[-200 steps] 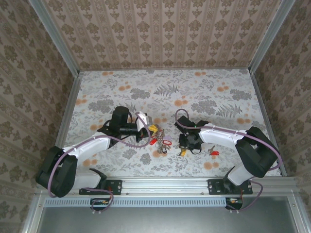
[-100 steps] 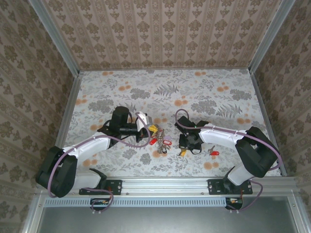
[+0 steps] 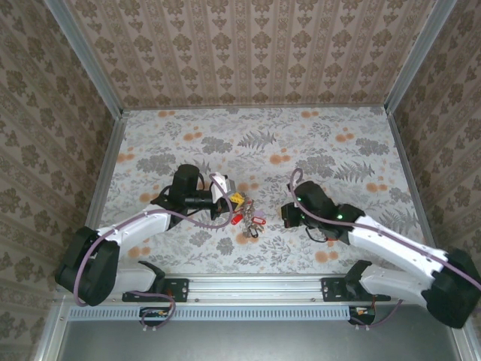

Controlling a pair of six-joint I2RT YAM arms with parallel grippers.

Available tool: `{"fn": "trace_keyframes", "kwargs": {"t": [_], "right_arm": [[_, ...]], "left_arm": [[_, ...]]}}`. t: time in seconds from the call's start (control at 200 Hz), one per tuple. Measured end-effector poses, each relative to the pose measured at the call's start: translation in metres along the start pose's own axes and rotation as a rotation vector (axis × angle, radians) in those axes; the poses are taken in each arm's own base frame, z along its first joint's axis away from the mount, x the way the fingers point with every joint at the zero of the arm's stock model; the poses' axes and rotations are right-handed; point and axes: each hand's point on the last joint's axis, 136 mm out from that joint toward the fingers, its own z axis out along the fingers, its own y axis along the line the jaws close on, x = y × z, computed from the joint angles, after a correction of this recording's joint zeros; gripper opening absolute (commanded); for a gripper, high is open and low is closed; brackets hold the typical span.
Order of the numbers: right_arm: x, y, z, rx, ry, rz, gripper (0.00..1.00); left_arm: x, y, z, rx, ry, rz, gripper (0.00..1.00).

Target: Put the keys on the keyring

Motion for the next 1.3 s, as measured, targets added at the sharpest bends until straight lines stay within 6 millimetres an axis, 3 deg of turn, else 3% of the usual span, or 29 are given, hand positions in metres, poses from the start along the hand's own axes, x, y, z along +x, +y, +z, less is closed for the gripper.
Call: {"fn": "trace_keyframes", "kwargs": {"t": [0.15,0.36,0.62,0.95,1.3], "right_arm": [[-0.023,0.023,-0.026,-0.127,-0.151,-0.239,0.00],[-0.024,0.049,-0.037,-0.265,-0.262,-0.554,0.00],[-0.028,0.067,-0.022,-0.323,-0.277,-0.754,0.00],[-0.051,0.083,-0.003,-0.377,-0.273,-0.875,0.00],[-0.040,0.103,0.016,-0.539,-0.218,-0.871,0.00]], "left_arm": [[-0.002,-0.001,0.001,0.013,-0.014,0.009,0.00],[-0.002,-0.001,0.004,0.039,-0.017,0.001,0.00],[-0.009,-0.002,0.007,0.060,-0.029,0.008,0.00],[-0.009,-0.008,0.008,0.083,-0.026,0.004,0.00],[-0.006,-0.008,0.008,0.080,-0.015,-0.018,0.00]]}}
